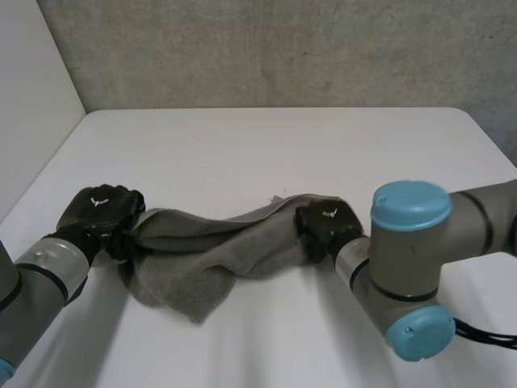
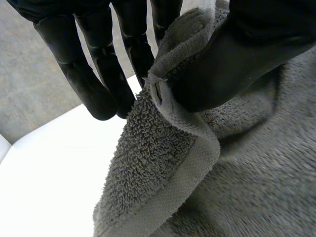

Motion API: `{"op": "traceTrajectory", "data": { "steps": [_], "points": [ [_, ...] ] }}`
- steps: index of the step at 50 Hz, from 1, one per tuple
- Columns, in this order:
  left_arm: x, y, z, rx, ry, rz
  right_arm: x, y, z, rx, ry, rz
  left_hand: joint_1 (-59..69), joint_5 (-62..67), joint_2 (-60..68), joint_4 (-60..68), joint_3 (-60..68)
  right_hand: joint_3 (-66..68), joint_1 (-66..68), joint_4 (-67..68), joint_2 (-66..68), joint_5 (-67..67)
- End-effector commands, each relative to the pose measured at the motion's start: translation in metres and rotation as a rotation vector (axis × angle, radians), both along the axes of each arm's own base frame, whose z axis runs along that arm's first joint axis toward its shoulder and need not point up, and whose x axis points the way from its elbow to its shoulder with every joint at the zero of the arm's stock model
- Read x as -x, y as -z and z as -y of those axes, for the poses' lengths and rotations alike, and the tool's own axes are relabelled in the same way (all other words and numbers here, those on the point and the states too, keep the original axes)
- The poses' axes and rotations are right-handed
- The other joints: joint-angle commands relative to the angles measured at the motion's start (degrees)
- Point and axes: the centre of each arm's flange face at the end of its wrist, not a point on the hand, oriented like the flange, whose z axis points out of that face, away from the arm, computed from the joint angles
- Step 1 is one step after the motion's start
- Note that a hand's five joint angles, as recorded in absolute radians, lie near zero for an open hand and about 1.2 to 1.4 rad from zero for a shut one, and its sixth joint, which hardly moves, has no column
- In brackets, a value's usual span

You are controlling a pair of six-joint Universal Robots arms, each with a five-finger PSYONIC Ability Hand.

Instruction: Fold the towel.

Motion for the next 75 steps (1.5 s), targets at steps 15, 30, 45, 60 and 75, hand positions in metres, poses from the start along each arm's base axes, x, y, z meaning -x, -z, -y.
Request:
{"op": "traceTrajectory", "data": {
  "steps": [15, 30, 45, 60, 75],
  "points": [
    [-0.024, -0.047, 0.019, 0.073, -0.076, -0.015, 0.072, -0.134, 0.020, 0.007, -0.140, 0.028, 1.9, -13.1, -3.0, -5.4, -6.3, 5.8, 6.2, 4.1, 6.4, 4.9],
    [0.006, -0.083, 0.074, 0.201, 0.073, -0.066, 0.055, -0.167, 0.089, 0.448, -0.224, -0.035, 1.9, -13.1, -3.0, -5.4, -6.3, 5.8, 6.2, 4.1, 6.4, 4.9],
    [0.013, -0.239, 0.111, 0.721, -0.024, -0.459, 0.037, -0.280, 0.088, 1.038, -0.314, 0.399, 1.9, -13.1, -3.0, -5.4, -6.3, 5.8, 6.2, 4.1, 6.4, 4.9],
    [0.004, -0.029, 0.099, 0.215, -0.049, -0.287, 0.026, -0.101, 0.072, 0.317, -0.485, 0.179, 1.9, -13.1, -3.0, -5.4, -6.3, 5.8, 6.2, 4.1, 6.4, 4.9],
    [-0.015, 0.064, 0.046, 0.010, 0.013, -0.007, 0.057, 0.023, 0.038, 0.035, -0.580, -0.221, 1.9, -13.1, -3.0, -5.4, -6.3, -25.8, -25.4, -27.5, -25.3, -26.7]
  ]
}}
